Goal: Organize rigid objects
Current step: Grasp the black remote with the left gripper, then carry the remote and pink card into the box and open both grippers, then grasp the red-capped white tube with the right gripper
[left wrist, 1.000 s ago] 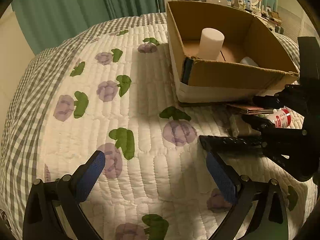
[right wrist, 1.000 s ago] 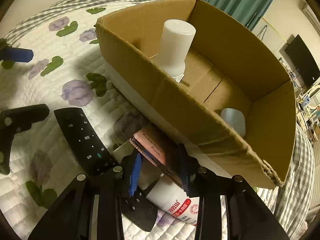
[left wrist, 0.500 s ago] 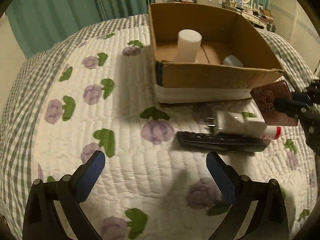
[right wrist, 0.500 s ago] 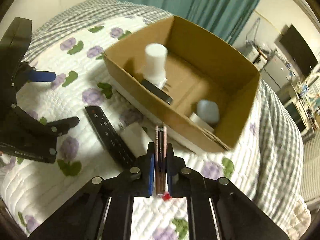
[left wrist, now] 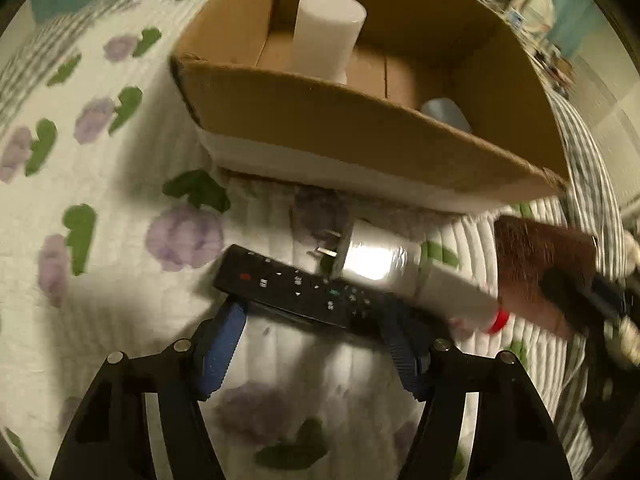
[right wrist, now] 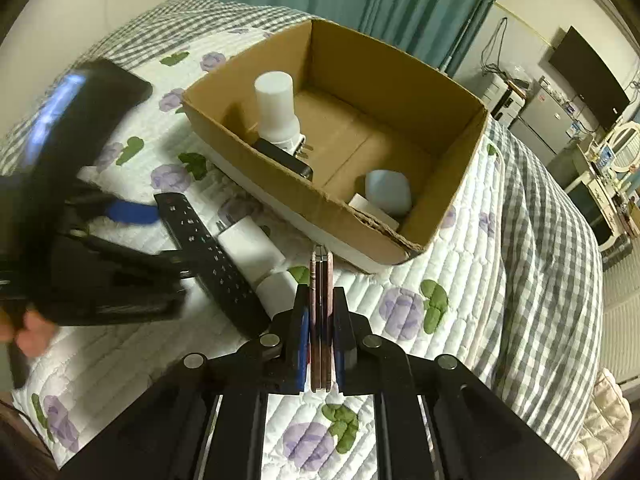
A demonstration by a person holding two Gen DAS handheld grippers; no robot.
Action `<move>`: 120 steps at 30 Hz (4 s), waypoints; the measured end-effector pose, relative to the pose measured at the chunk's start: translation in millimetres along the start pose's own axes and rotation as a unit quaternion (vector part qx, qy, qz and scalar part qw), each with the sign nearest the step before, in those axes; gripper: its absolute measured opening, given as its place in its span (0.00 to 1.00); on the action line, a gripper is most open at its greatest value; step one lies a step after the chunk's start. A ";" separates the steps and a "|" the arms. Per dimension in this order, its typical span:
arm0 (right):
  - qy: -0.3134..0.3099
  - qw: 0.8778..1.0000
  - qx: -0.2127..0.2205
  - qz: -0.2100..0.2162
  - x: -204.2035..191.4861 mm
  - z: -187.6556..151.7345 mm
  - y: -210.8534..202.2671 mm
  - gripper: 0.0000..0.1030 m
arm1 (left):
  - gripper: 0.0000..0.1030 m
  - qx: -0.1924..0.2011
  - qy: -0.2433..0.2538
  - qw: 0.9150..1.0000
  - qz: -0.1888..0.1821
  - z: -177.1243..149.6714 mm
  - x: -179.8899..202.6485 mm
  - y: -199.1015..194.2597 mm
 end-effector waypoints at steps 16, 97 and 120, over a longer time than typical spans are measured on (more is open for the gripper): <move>0.025 0.999 0.025 0.002 16.0 10.9 -14.2 0.09 | 0.08 0.022 0.023 0.999 -0.008 -0.6 16.9 -35.2; 0.181 0.979 0.098 -0.008 118.8 120.3 -36.0 0.43 | 0.82 0.201 0.199 0.958 0.051 171.7 104.3 -175.3; 0.138 0.986 0.081 -0.048 45.4 51.9 -94.8 0.90 | 1.00 0.207 0.177 0.961 0.056 45.3 37.3 -176.7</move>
Point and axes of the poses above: each gripper's, at about its wrist camera, not at the fingertips, and y roughly the way its jaws point, x to its right, z to its top, the point moved 10 cm from there along y, roughly the way its jaws point, and after that the axes turned 13 degrees about -z, right-handed, at the moved point
